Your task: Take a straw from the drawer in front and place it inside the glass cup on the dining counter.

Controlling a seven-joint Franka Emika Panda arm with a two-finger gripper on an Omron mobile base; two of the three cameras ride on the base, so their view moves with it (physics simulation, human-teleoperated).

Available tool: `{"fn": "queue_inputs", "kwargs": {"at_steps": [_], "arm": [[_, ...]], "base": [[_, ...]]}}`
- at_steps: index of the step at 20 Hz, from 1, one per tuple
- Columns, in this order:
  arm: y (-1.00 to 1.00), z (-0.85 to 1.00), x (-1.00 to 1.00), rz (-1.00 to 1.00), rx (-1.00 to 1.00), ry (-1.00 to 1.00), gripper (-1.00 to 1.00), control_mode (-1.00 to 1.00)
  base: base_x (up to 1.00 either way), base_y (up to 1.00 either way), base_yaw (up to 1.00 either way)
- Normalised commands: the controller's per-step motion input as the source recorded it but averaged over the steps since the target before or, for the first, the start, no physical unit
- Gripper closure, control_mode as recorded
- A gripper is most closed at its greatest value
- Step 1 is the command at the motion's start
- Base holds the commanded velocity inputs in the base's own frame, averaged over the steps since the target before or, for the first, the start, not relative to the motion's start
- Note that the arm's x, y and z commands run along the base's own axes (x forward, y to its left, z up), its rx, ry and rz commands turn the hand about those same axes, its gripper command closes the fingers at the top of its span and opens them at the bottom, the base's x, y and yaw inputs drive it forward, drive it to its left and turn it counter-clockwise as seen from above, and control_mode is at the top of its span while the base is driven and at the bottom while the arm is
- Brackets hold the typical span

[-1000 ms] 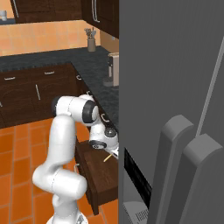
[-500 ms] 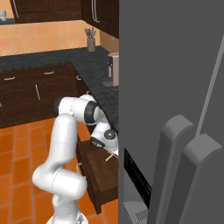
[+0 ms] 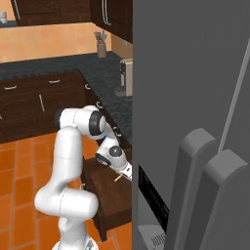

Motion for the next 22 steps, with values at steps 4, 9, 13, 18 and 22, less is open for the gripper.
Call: {"fn": "queue_inputs", "kwargs": {"at_steps": [4,9,13,18,22], "arm": [[0.05,-0.01,0.0,0.01,0.12,0.09,1.0,-1.0],[0.1,0.0,0.0,0.01,0.15,0.06,1.0,-1.0],[0.31,0.5,-0.04,0.0,0.06,0.0,1.0,-1.0],[0.28,1.0,-0.28,0.0,0.01,0.0,1.0,-1.0],[0.05,1.0,-0.35,0.0,0.04,0.03,1.0,-1.0]], "base": [[0.0,0.0,0.0],[0.0,0.0,0.0],[0.0,0.0,0.0],[0.0,0.0,0.0],[0.0,0.0,0.0]]}}
